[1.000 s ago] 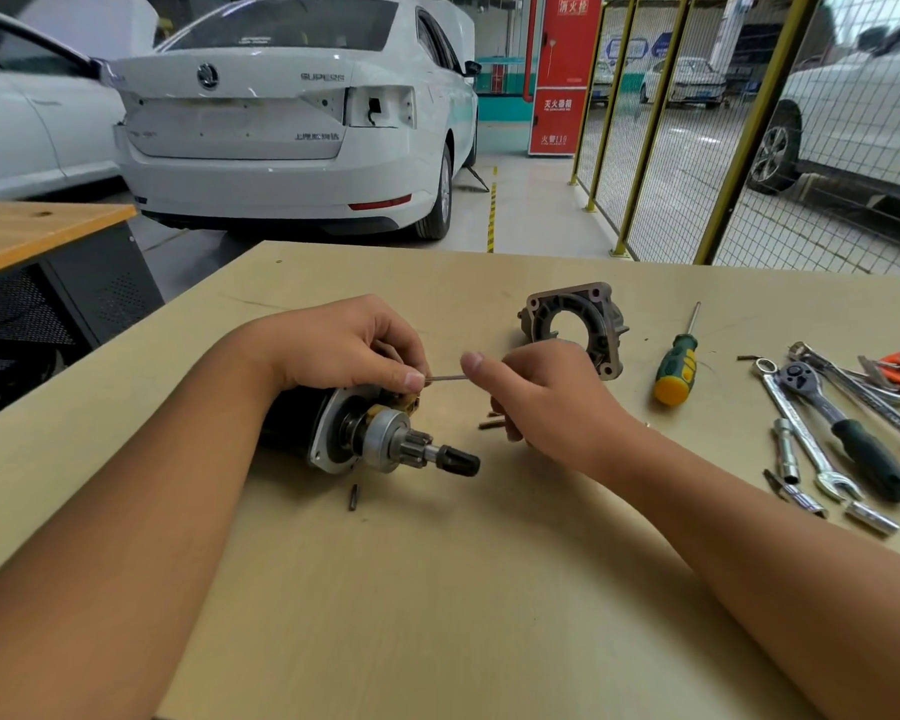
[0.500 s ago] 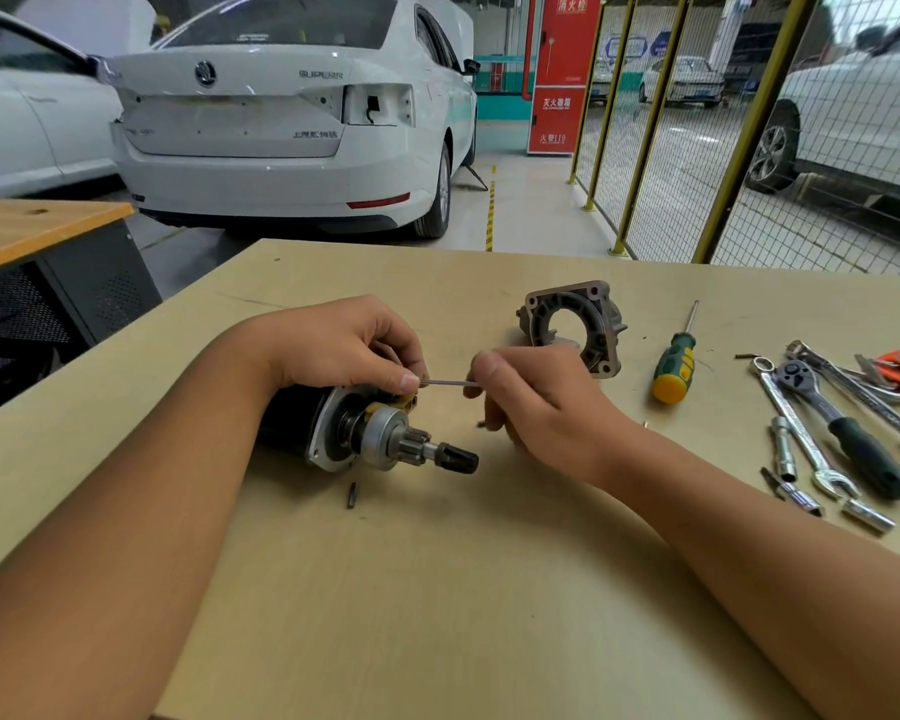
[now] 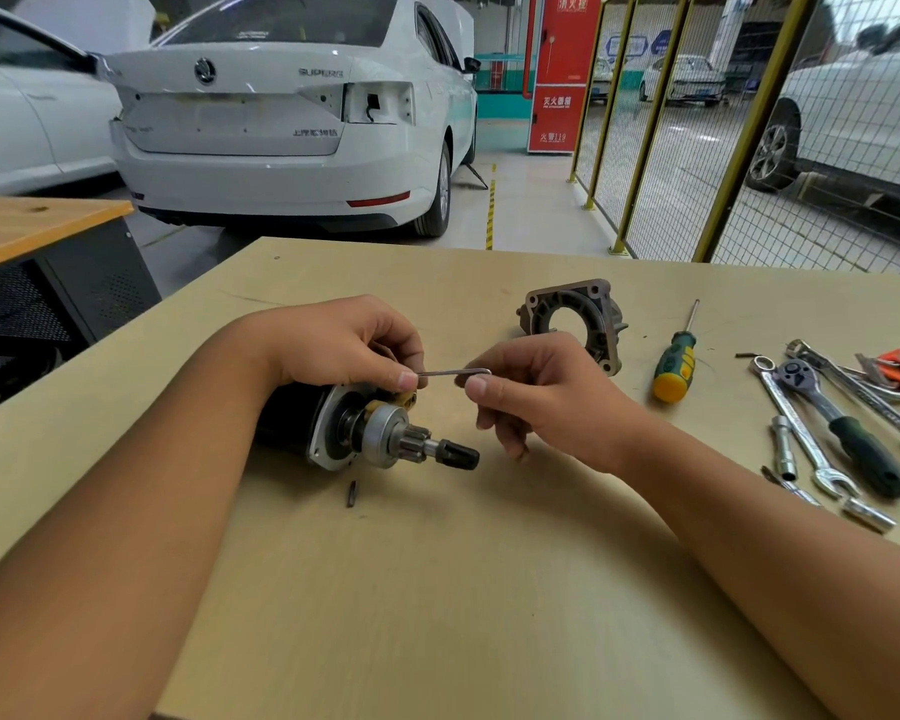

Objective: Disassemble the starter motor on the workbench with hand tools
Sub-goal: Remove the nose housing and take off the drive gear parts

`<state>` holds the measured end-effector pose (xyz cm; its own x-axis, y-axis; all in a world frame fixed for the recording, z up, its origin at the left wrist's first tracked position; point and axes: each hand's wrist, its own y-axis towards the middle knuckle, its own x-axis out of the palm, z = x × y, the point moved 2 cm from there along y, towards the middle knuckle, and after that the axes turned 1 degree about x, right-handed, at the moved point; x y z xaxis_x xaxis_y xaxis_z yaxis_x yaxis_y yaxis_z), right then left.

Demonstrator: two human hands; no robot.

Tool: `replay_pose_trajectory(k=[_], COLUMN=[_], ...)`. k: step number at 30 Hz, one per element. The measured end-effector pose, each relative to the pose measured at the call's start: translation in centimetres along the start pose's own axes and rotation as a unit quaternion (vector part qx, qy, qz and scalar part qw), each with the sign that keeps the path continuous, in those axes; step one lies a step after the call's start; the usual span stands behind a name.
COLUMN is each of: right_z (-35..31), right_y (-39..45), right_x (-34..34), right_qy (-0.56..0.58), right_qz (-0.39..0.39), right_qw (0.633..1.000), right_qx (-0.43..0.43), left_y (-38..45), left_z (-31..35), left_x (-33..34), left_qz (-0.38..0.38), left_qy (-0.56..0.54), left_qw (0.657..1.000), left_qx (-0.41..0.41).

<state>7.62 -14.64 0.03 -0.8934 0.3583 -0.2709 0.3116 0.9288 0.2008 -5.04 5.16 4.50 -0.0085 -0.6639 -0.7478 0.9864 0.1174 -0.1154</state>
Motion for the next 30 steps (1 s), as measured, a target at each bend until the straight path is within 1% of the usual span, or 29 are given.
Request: replay_pose_trajectory(k=[4,10,15,18,20,22,25,28,30], right_z=[0.16,0.50,0.25,0.24,0.27,0.40,0.77,1.00,1.05], right_y=[0.12,0.51,0.58,0.57,0.56,0.49,0.40,0.42,0.45], right_x=[0.10,0.87,0.69,0.52,0.37,0.37,0.71,0.74,0.86], right_qy=[0.003,0.014,0.073,0.079,0.050,-0.019,-0.121,-0.133,-0.126], right_qz=[0.025,0.063,0.063,0.064,0.076,0.096,0.115,0.128,0.132], right_qw=[1.000,0.994,0.992,0.993,0.995,0.995,0.985,0.982,0.982], right_qx=[0.004,0.089,0.081,0.067,0.039,0.004,-0.038,-0.048,-0.037], left_y=[-0.04,-0.17,-0.11,-0.02,0.07,0.12,0.08,0.08,0.09], left_z=[0.07,0.33,0.28,0.08,0.00,-0.04,-0.05,-0.05,-0.02], left_x=[-0.08,0.00,-0.02,-0.03,0.00,0.00,-0.01,-0.08,-0.05], left_qz=[0.004,0.011,0.010,0.007,0.006,0.009,0.010,0.012,0.014], left_qy=[0.006,0.008,0.010,0.007,0.007,0.005,0.007,0.006,0.009], left_qw=[1.000,1.000,1.000,1.000,1.000,1.000,1.000,1.000,1.000], left_qx=[0.000,-0.005,-0.005,-0.005,-0.004,-0.004,-0.012,-0.013,-0.013])
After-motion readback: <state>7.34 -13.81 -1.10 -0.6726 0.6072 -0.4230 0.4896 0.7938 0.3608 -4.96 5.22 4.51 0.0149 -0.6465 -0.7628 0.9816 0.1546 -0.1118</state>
